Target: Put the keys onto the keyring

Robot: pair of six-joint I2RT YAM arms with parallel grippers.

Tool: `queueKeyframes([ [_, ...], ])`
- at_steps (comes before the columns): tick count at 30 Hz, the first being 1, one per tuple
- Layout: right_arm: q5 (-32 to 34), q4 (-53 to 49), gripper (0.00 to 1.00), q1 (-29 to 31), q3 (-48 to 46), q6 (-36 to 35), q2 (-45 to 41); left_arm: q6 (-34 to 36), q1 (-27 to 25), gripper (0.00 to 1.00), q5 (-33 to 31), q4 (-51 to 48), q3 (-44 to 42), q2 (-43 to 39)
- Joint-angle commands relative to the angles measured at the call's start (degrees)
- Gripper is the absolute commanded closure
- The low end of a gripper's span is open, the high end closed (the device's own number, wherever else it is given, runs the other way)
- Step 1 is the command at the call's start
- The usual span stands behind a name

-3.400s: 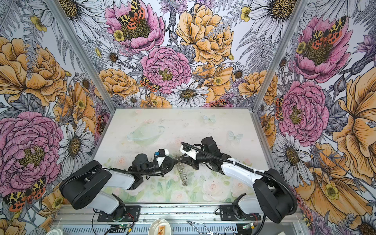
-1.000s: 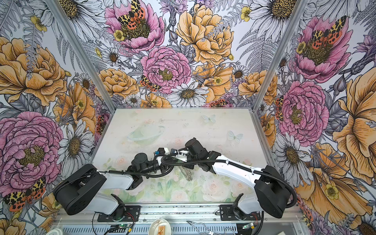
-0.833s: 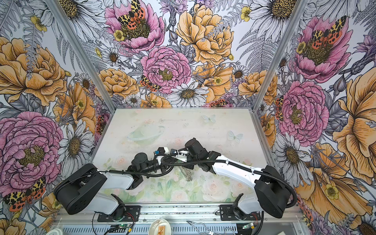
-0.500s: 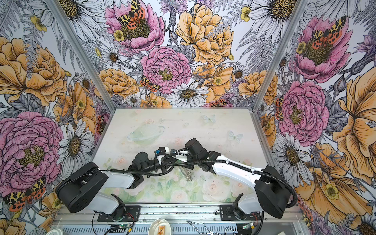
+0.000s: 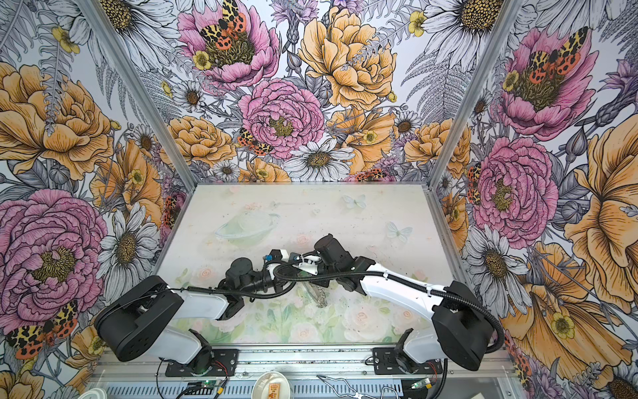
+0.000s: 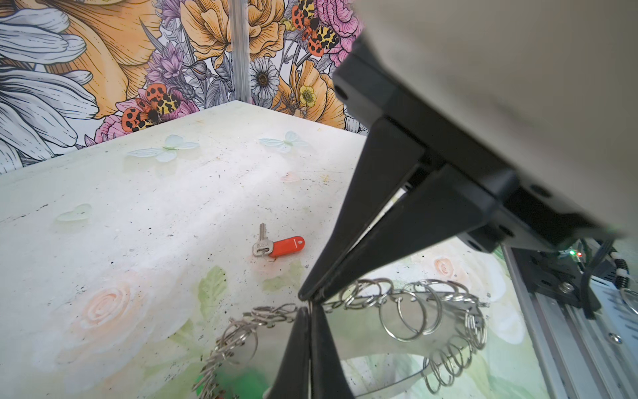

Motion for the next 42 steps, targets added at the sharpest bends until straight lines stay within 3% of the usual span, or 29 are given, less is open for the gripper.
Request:
queueKeyframes([
  [1, -2.6, 0.3, 1.0, 0.2, 0.0, 0.6, -1.5, 0.3, -0.3, 1.0, -0.1, -0.1, 1.1, 1.0],
  [4, -3.0, 0.4, 1.0, -0.2, -0.1, 1.6, -1.9, 0.1, -0.4, 1.0, -1.0, 0.7, 0.9, 1.2],
  [8, -4.0, 0.3, 0.82, -1.1, -0.6, 6.8, -4.2, -0.1, -0.8, 1.0, -3.0, 2.4, 0.4, 1.4],
  [14, -2.2, -0.6, 0.72, -1.1, -2.7, 22.0, -11.1, -0.2, -1.7, 1.0, -5.3, 6.2, -0.6, 2.5],
  [17, -0.4, -2.5, 0.44, -1.0, -3.2, 31.1, -12.1, -0.2, -2.4, 1.0, -6.3, 7.9, -0.7, 3.5],
  [18, 1.4, -3.8, 0.43, -0.7, -3.2, 34.0, -11.8, -0.3, -2.7, 1.0, -6.7, 8.5, -0.8, 3.8],
  [24, 5.4, -6.7, 0.44, 0.4, -5.1, 43.4, -10.5, -0.7, -3.8, 1.0, -8.4, 11.2, -0.9, 5.2],
  [32, 6.1, -7.5, 0.49, 1.1, -6.8, 42.7, -7.2, -0.2, -3.9, 1.0, -9.0, 10.9, -1.1, 4.8],
  [36, 5.5, -7.3, 0.58, 1.3, -5.6, 42.3, -4.7, 0.1, -3.9, 1.0, -9.6, 10.5, -1.3, 4.5],
  [42, 5.1, -7.4, 0.79, 1.9, -4.9, 41.5, -3.8, 1.4, -4.0, 1.0, -12.5, 8.7, -1.5, 3.7],
])
